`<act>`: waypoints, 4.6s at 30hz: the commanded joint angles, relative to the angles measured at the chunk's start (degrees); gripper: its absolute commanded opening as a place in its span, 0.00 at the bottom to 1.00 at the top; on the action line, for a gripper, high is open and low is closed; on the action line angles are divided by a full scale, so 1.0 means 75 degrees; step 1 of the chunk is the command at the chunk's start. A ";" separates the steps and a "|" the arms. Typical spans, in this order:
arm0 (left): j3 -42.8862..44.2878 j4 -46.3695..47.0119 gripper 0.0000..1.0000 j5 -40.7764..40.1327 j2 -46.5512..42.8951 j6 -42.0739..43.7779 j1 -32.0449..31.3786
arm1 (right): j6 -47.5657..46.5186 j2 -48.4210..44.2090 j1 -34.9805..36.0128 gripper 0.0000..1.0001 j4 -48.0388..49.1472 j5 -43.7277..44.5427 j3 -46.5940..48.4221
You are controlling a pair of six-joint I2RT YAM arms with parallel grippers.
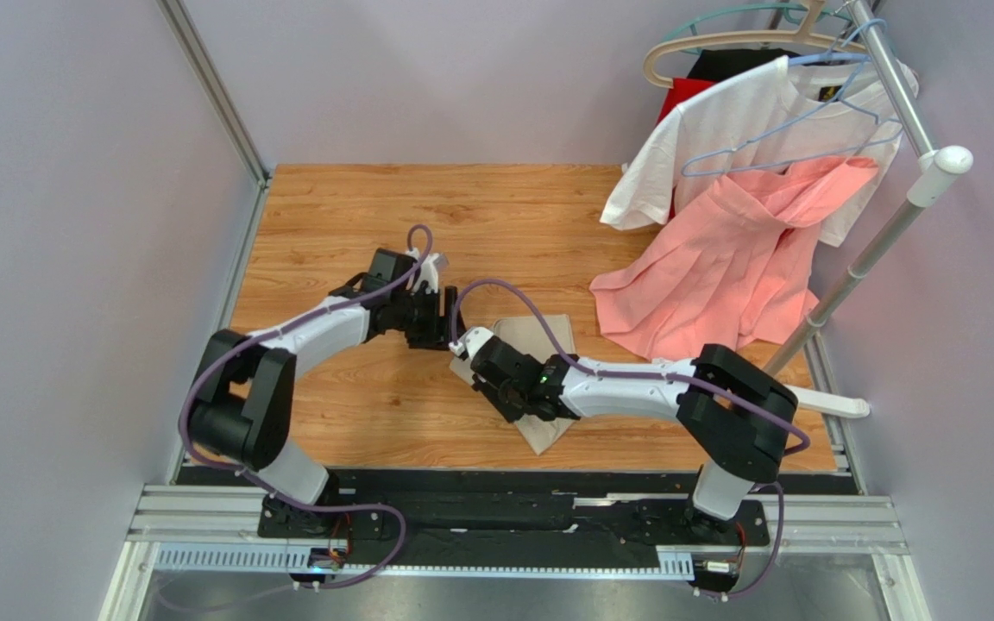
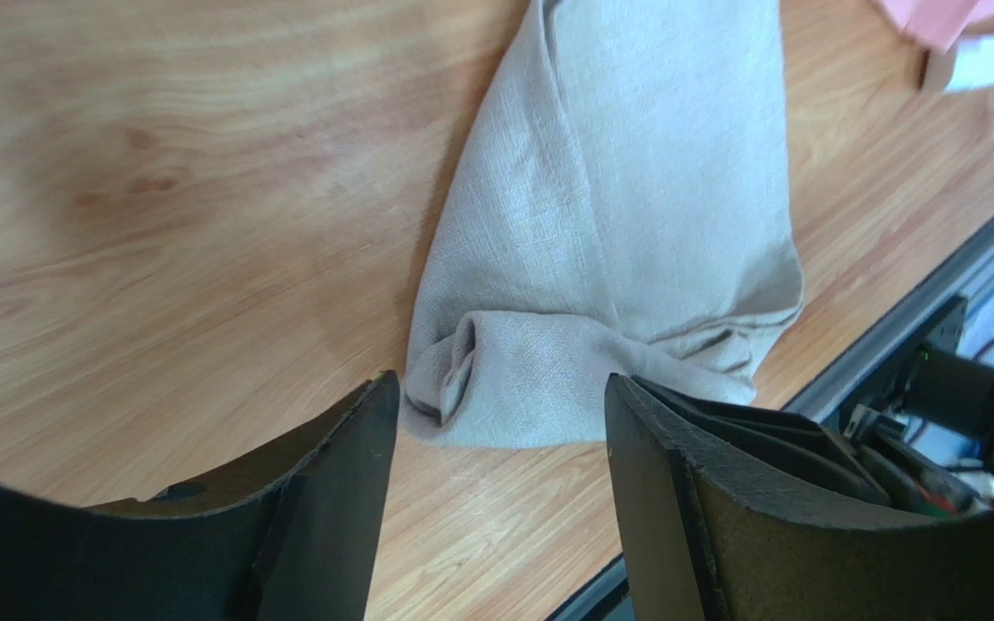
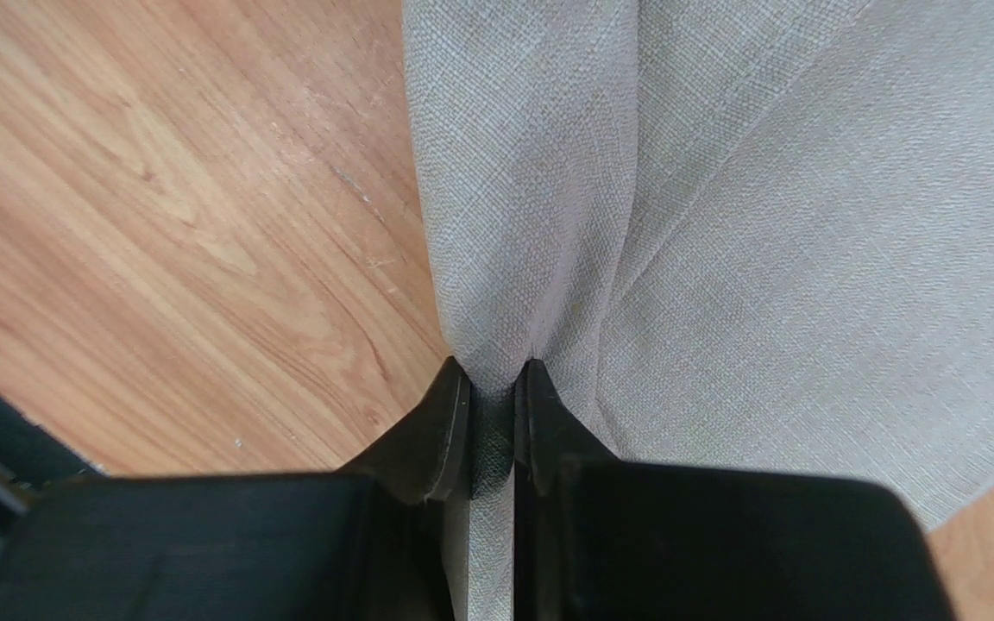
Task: Fold the napkin, place the utensils inside, and roll it up
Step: Roll the napkin with the utensil
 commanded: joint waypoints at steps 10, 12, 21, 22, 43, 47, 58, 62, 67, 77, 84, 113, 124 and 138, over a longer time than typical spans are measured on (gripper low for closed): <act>-0.2030 0.2600 0.67 0.0136 -0.2097 -0.0184 0.0461 | -0.0203 -0.0208 -0.1731 0.00 0.0002 -0.5198 -0.0021; -0.2112 0.2927 0.67 0.0349 -0.2050 -0.0066 0.0461 | -0.0227 -0.0103 -0.1988 0.00 0.0025 -0.5665 0.0002; -0.2781 0.4253 0.66 0.1111 -0.1910 -0.0042 0.0450 | -0.0273 0.0494 -0.2774 0.00 0.0165 -0.6863 0.0108; -0.2792 0.4242 0.66 0.1112 -0.1863 -0.0031 0.0450 | -0.0285 0.0542 -0.2822 0.00 0.0189 -0.6910 0.0108; -0.3308 0.5120 0.55 0.1276 -0.1078 -0.0030 0.0086 | -0.0391 0.1690 -0.3888 0.00 0.0435 -0.8070 0.0248; -0.3285 0.5319 0.50 0.1206 -0.0867 -0.0112 -0.0019 | -0.0426 0.1831 -0.3970 0.00 0.0447 -0.8118 0.0295; -0.2173 0.3452 0.00 0.0457 0.0000 0.0214 -0.0324 | -0.0169 0.1306 -0.4065 0.51 0.0236 -0.7556 0.0448; -0.1318 0.2251 0.00 0.0256 0.0504 0.0508 -0.0324 | 0.0194 0.0534 -0.4064 0.57 0.0108 -0.6797 0.0284; -0.0848 0.1536 0.00 0.0326 0.0914 0.0450 -0.0324 | 0.0500 -0.0838 -0.4065 0.62 -0.0127 -0.5740 -0.0126; -0.0250 0.0879 0.00 0.0432 0.1161 0.0426 -0.0324 | 0.1015 -0.3500 -0.3643 0.63 -0.0831 -0.4016 -0.1789; -0.0179 0.0761 0.00 0.0455 0.1220 0.0438 -0.0324 | 0.1730 -0.3911 -0.3280 0.63 -0.0058 -0.4168 -0.2611; 0.0102 0.0667 0.39 0.0409 0.0763 0.0075 -0.0312 | 0.2633 -0.3033 -0.2740 0.00 -0.0022 -0.3091 -0.3220; -0.0235 0.0690 0.70 -0.0307 -0.0385 0.0274 -0.0312 | 0.2586 -0.2552 -0.2729 0.00 -0.0350 -0.2622 -0.3162; -0.1643 0.2939 0.65 -0.0178 -0.0737 0.0052 -0.0324 | 0.2715 -0.2212 -0.2740 0.00 -0.0678 -0.2258 -0.3162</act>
